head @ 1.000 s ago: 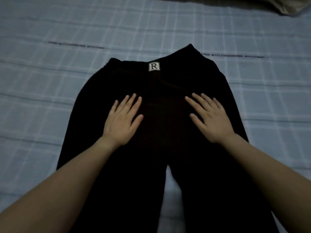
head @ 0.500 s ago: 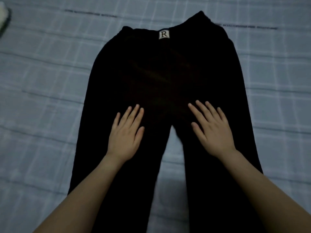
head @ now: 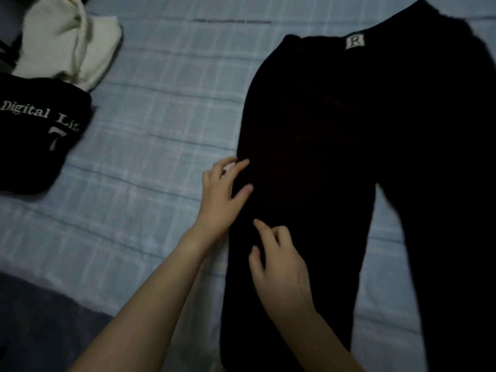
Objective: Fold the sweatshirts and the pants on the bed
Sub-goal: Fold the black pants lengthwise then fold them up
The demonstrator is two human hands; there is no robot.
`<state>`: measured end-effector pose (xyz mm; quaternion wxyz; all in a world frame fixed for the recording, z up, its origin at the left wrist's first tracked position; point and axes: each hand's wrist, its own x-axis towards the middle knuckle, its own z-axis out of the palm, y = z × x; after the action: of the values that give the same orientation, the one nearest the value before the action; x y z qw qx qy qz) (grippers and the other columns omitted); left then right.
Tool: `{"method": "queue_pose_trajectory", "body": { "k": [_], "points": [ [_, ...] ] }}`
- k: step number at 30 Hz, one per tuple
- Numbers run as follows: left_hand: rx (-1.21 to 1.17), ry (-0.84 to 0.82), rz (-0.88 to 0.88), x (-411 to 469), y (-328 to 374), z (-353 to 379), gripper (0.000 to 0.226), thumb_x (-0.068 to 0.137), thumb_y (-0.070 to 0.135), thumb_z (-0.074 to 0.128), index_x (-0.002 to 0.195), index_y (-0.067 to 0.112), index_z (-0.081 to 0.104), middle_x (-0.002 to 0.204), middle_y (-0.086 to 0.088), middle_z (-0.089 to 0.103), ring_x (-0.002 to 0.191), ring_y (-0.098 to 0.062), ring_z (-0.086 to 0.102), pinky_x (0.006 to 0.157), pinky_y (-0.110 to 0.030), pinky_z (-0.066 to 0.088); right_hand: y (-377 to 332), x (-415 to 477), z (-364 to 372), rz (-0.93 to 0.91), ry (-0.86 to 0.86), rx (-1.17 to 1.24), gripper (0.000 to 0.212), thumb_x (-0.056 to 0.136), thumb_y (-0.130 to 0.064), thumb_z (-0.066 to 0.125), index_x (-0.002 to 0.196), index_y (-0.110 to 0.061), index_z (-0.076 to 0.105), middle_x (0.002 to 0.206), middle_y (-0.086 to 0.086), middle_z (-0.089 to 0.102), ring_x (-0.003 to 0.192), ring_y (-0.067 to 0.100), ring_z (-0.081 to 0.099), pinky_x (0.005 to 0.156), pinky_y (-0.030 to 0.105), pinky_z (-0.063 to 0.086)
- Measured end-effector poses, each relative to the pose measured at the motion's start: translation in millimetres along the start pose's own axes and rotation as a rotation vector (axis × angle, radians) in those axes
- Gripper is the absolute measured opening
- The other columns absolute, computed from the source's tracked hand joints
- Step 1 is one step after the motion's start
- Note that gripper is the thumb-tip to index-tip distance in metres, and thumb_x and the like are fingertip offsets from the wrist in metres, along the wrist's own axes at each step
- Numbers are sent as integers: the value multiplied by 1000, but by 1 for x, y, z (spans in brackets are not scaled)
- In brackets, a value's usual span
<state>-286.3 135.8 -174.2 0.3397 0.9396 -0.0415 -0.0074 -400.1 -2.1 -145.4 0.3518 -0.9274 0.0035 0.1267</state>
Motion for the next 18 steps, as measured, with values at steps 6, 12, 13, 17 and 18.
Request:
{"method": "queue_pose_trajectory", "body": {
  "k": [6,12,13,17,18],
  "points": [
    [-388,-377,-59,37,-24,-23,58,91,7,65,143,23,45,121,-5,59,108,-18,62,94,-28,51,-51,6,59,219,176,-265,72,79,-52,69,141,-21,51,105,12,49,92,29,52,75,40,50],
    [-472,-451,-51,58,-37,-43,61,80,-7,69,136,14,55,126,4,57,123,-7,49,103,-23,45,-51,22,70,244,-7,-308,77,94,-50,52,155,-40,5,124,6,31,107,21,42,89,33,44],
    [-500,-472,-52,57,-39,-45,62,81,-8,68,136,15,55,127,5,57,122,-3,50,100,-20,45,-50,22,69,249,-16,-299,78,96,-46,52,154,-44,1,123,6,30,105,21,42,88,32,46],
    [-654,-545,-155,61,-37,-40,70,81,-11,63,140,25,51,128,9,56,97,-1,63,67,-15,50,-33,25,50,126,-114,-64,81,92,-19,52,147,-60,7,110,-2,35,84,12,48,76,19,45],
    [-666,-559,-169,63,-35,-38,74,80,-11,63,141,28,49,132,10,53,96,-4,64,65,-17,51,-25,25,44,103,-140,35,79,92,-18,53,144,-63,14,106,-6,36,82,7,48,74,10,41]
  ]
}}
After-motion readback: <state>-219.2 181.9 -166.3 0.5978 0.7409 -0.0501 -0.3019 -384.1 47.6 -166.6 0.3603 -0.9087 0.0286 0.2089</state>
